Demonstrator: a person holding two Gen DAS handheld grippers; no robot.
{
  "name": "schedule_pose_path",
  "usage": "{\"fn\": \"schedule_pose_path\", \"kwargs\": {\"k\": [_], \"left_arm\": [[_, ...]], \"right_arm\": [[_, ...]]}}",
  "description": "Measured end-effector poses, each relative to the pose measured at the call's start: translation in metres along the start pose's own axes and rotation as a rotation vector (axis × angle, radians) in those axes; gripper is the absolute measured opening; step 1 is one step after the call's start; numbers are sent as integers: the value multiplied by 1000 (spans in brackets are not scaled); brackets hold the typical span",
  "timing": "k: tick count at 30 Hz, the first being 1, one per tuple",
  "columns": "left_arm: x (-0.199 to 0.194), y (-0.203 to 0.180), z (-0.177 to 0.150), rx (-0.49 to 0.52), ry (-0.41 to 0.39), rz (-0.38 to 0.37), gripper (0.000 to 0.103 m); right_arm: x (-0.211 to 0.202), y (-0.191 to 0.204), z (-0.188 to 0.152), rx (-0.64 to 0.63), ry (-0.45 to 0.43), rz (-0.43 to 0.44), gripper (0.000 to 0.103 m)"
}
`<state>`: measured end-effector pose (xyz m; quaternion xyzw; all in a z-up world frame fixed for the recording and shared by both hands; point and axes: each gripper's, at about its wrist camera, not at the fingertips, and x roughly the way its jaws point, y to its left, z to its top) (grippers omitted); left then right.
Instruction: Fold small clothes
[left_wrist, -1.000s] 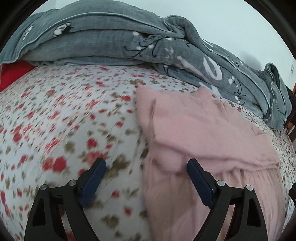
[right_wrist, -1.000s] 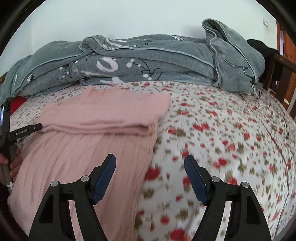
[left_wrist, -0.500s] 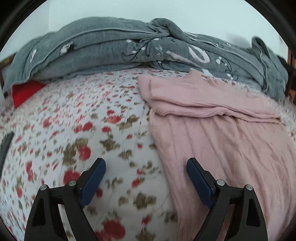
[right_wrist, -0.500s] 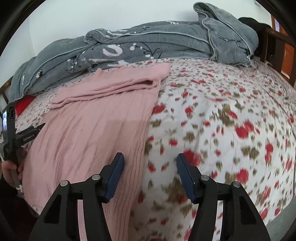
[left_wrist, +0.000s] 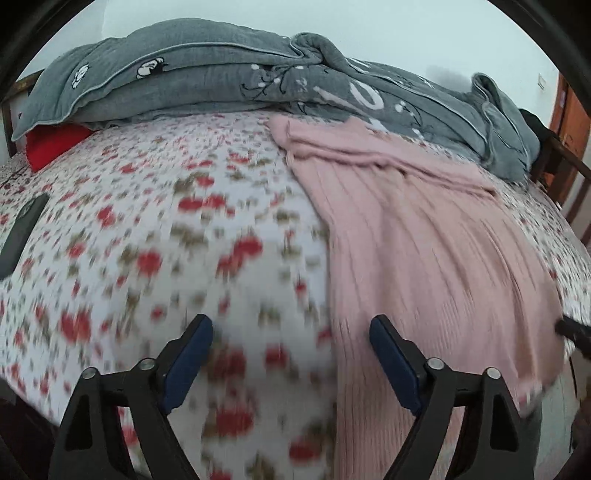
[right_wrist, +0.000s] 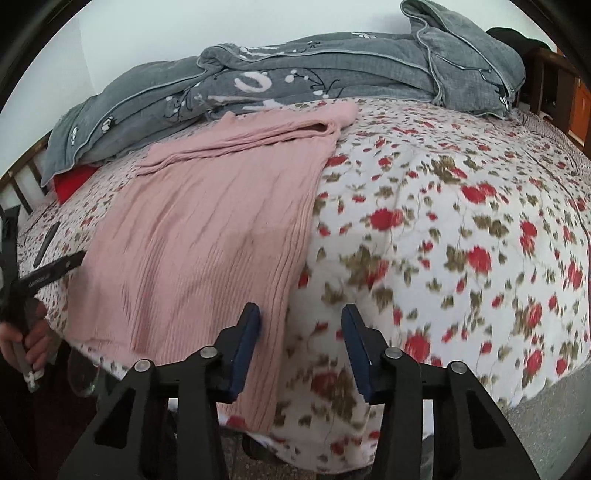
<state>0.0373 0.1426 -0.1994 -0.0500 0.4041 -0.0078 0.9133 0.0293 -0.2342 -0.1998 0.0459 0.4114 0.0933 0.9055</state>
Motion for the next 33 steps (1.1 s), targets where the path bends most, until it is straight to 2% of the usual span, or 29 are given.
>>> {"fn": "schedule_pose_path", "kwargs": {"k": [4,7,12,15,17,18,20,25,33], "left_arm": [[-10,-3,-24,1,55,-38,71],[-8,-2,-32,-45,89,-79,61],[-7,-10,-34,-92,92,-131,55],[-4,-21,-33,-77,114,-144,44],[-3,-29,-33,-40,116,-120,28],[-2,-32,-34,-21,119,-110,24],[-4,-36,-34,4,108,-83,9],[-7,-29,-35,-15,105,-88,9],[-1,-23,-33,-97,107,-120,15]], "right_arm": [[-7,1,-12,7,-18,7,45],[-7,-2,-18,41,-22,33,45],[-2,3,-25,52,4,69,33],[-1,14,-28,25,2,79,31],[2,21,-28,11,6,84,29],[4,26,-29,2,8,84,27],[9,33,-30,-13,14,78,12],[11,33,-30,-5,0,63,6],[22,30,-26,24,27,93,11]]}}
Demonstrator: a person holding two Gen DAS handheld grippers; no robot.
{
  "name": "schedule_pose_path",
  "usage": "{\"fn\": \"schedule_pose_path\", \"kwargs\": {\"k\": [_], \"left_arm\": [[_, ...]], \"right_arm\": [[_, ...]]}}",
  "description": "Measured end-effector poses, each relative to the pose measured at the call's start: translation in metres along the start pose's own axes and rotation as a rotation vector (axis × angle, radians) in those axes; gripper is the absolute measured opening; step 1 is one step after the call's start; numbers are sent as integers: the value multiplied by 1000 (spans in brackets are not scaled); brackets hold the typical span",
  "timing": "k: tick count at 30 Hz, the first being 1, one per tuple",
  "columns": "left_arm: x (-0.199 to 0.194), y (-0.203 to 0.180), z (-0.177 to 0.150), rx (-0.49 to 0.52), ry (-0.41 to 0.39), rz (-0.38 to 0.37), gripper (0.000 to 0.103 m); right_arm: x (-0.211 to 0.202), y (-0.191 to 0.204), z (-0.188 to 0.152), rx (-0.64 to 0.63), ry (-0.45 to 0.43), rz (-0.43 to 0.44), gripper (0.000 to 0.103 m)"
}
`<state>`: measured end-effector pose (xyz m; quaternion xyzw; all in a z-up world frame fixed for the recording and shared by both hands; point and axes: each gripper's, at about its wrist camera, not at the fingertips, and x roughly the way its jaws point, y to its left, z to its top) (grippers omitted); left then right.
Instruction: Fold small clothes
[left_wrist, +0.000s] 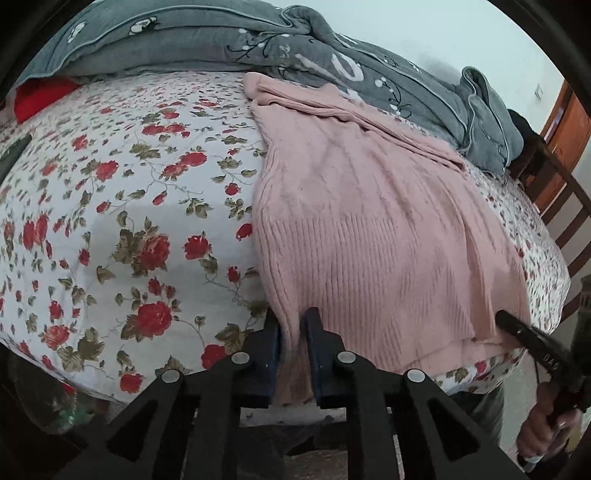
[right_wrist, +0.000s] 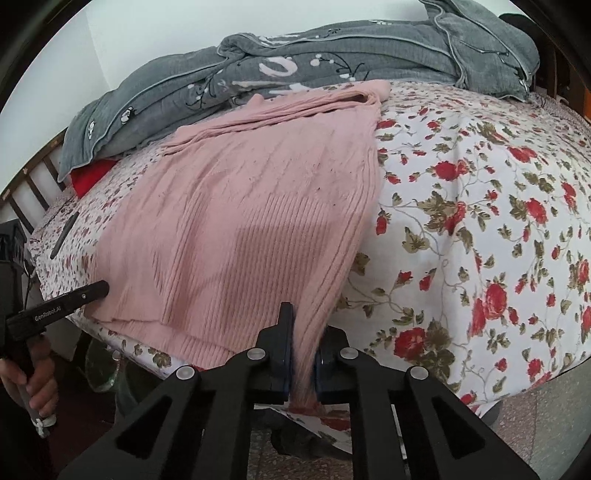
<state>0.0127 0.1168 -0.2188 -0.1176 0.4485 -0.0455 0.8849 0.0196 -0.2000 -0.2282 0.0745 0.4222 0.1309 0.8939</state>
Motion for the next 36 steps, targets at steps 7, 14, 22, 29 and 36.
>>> {"fn": "schedule_pose_path", "kwargs": {"k": [7,14,22,29,36], "left_arm": [[-1,0,-1,19,-7,16,15],[-2,0,-1,-3,-11,11,8],[-18,15,2,-45,-40,-63,7],[-7,17,0,-72,-7,-86,8],[3,13,1,-104,32,-93,11]], "right_arm": [[2,0,0,21,-25,-11,11],[3,4,1,8,-35,-50,7],[-11,1,4,-7,-66,-48,5],[-2,-4,2,-8,-44,-49,7],[4,-6,2,28,-25,-30,11]]}}
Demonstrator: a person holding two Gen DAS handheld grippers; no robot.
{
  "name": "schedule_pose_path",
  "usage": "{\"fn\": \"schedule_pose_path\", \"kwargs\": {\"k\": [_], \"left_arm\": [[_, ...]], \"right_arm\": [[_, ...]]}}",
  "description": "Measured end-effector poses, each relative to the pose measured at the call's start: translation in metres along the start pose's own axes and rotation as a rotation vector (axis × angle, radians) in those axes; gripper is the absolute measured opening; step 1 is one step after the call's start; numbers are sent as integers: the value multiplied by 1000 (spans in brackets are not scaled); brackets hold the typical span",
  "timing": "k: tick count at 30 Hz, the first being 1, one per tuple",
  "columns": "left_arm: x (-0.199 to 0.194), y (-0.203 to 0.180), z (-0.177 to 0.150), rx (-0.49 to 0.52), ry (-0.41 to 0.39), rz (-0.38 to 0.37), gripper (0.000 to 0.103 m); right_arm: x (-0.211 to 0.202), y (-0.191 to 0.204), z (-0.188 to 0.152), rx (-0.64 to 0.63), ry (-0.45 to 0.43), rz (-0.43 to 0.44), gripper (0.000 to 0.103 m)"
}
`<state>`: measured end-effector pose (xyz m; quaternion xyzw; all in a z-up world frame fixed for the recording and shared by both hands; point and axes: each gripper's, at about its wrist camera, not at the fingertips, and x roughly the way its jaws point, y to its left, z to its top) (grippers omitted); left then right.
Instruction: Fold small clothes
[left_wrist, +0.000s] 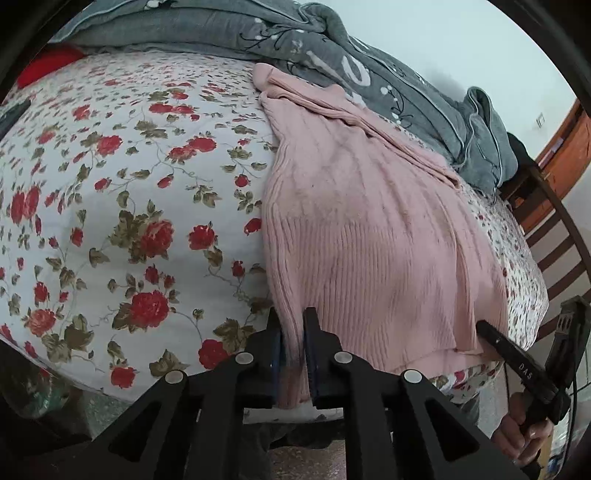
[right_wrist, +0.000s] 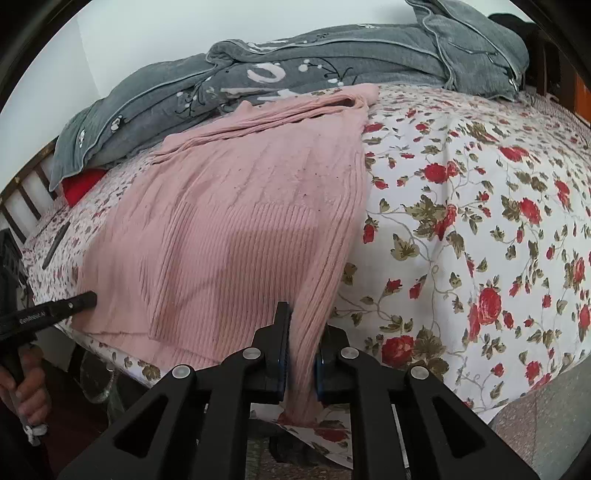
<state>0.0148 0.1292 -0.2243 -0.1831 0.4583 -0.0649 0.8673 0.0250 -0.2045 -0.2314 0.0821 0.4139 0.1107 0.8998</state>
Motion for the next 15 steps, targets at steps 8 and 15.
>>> {"fn": "schedule_pose_path", "kwargs": {"k": [8,15], "left_arm": [[-15,13,0,-21,0,-57,7],[-37,22,3,-4,-57,-48,7]], "right_arm": [[-18,-14,1,38,5,53,5],[-42,-21,1,77,-42,95,5]]}}
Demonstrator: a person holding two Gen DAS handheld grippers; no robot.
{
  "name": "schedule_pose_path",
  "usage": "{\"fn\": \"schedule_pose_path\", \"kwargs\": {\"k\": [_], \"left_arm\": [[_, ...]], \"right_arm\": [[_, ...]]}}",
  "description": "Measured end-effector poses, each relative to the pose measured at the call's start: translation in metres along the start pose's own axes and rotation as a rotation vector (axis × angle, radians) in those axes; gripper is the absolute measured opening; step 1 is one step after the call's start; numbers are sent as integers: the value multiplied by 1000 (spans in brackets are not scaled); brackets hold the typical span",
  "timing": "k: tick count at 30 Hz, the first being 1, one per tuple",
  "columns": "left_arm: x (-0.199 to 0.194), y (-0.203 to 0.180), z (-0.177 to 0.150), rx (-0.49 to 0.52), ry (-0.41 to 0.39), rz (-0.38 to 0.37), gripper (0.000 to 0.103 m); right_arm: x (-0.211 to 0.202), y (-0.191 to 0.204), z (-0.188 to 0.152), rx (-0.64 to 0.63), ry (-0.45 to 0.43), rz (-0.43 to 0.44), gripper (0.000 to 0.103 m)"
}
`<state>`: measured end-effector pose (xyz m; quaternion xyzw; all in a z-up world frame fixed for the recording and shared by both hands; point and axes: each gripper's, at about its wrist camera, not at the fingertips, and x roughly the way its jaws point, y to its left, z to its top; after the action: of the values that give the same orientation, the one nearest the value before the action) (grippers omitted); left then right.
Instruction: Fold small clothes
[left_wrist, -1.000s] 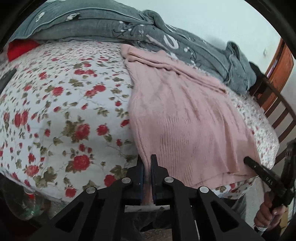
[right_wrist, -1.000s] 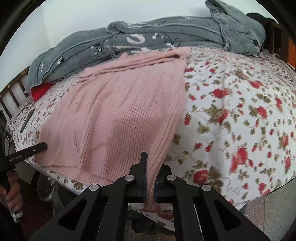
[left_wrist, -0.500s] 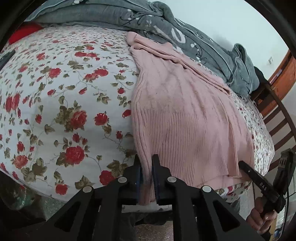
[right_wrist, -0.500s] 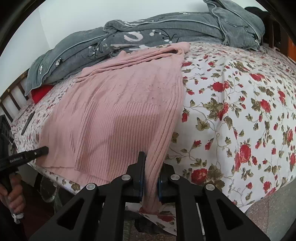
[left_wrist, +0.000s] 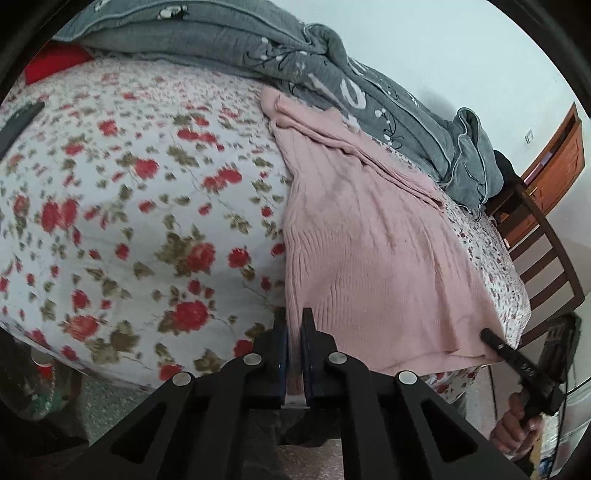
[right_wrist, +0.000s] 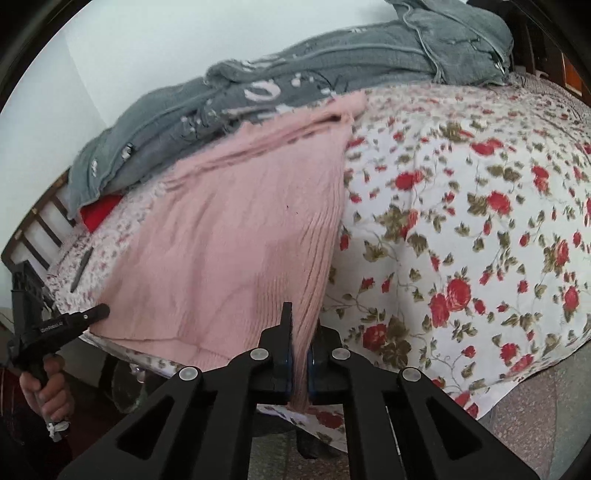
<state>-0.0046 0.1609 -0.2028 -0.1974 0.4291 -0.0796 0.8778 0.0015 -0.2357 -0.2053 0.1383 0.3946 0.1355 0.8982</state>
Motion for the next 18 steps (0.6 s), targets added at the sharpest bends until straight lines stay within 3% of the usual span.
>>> {"fn": "schedule_pose_path", "kwargs": {"k": [4,9,15,18], "left_arm": [[4,8,-4,-11,13,15,7],[19,8,-13,-35,74,-4,8],[23,1,-17,-39,85,-15,22],[22,-7,-15,-20,77,16,6]], "right_arm": [[-3,-6,1,4,-25,-1,4],[21,-8,-11,-19,62,-50,6],[23,8,-21,-99,91,-51,12],[24,9,-22,-97,88,-49,5]]}}
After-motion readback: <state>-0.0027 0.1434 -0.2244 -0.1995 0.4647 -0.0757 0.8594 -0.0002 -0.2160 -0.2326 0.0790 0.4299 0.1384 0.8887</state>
